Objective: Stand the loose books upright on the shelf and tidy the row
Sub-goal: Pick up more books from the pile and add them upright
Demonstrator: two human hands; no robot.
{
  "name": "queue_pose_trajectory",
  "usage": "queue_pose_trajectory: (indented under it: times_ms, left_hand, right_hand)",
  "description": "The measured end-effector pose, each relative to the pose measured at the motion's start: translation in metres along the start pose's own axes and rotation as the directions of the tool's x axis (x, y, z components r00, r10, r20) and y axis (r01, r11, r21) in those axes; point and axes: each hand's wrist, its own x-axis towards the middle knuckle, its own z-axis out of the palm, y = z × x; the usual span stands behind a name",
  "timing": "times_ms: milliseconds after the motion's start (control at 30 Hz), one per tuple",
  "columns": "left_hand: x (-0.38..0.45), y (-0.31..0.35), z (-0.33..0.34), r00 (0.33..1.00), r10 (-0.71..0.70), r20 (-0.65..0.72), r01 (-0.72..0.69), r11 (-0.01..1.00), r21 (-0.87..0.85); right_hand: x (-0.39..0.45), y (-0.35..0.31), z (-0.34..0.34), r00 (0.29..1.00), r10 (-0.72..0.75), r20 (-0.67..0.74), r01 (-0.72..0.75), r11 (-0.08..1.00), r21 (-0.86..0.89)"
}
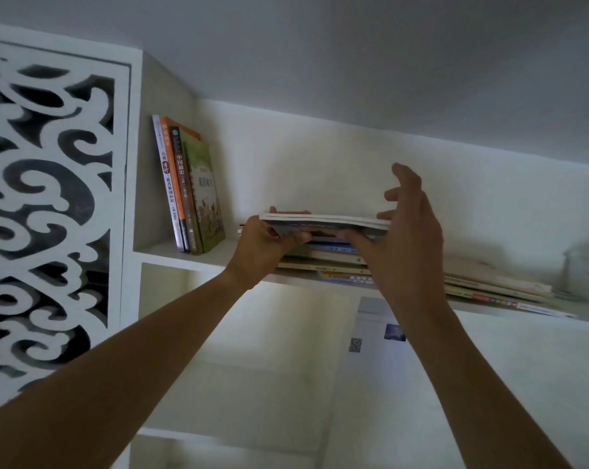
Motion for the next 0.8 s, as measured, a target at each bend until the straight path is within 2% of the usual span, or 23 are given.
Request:
queue_pose_trajectory:
  times_ms: [67, 133, 200, 267, 333, 467, 633, 733, 800]
  left_hand:
    - [-0.003, 0.001, 0.001, 1.0, -0.008, -0.028, 0.007, 0.999, -0.038]
    - [-0.004, 0.001, 0.0, 0.999, -0.012, -0.039, 0.01, 0.998, -0.054]
    - [-0.005, 0.004, 0.0, 0.998, 0.004, -0.059, -0.007, 0.999, -0.044]
    - [-0.005, 0.004, 0.0, 0.997, 0.035, -0.064, -0.036, 0.999, -0.017]
    - [-0.002, 0.002, -0.002, 0.998, 0.059, -0.027, -0.059, 0.998, 0.013]
    - [0.002, 0.0, -0.009, 0.997, 0.047, 0.069, -0.056, 0.988, 0.141]
    - [0.006, 0.003, -0.009, 0.992, -0.104, 0.065, 0.092, 0.982, 0.166]
    - [0.011, 0.009, -0.01, 0.986, -0.121, 0.117, 0.1, 0.98, 0.172]
    - [0.014, 0.014, -0.01, 0.988, -0.104, 0.118, 0.094, 0.992, 0.083]
  right_hand:
    - [-0.005, 0.005, 0.007, 0.993, -0.071, -0.091, 0.09, 0.97, 0.226]
    - [-0.009, 0.019, 0.013, 0.978, -0.094, -0.187, 0.166, 0.895, 0.415]
    - [-0.005, 0.035, 0.017, 0.99, -0.053, -0.133, 0.113, 0.86, 0.498]
    - [0.002, 0.051, 0.022, 1.0, -0.019, 0.004, 0.015, 0.9, 0.436]
    - [0.007, 0.064, 0.024, 0.999, -0.005, 0.051, -0.013, 0.935, 0.355]
    - [0.014, 0.069, 0.023, 0.999, -0.038, -0.005, 0.038, 0.967, 0.252]
    - [0.018, 0.044, 0.022, 0.962, -0.182, -0.204, 0.228, 0.946, 0.232]
    - [0.025, 0.033, 0.013, 0.965, -0.191, -0.178, 0.226, 0.954, 0.199]
    - [0.027, 0.026, 0.008, 0.972, -0.183, -0.149, 0.211, 0.956, 0.204]
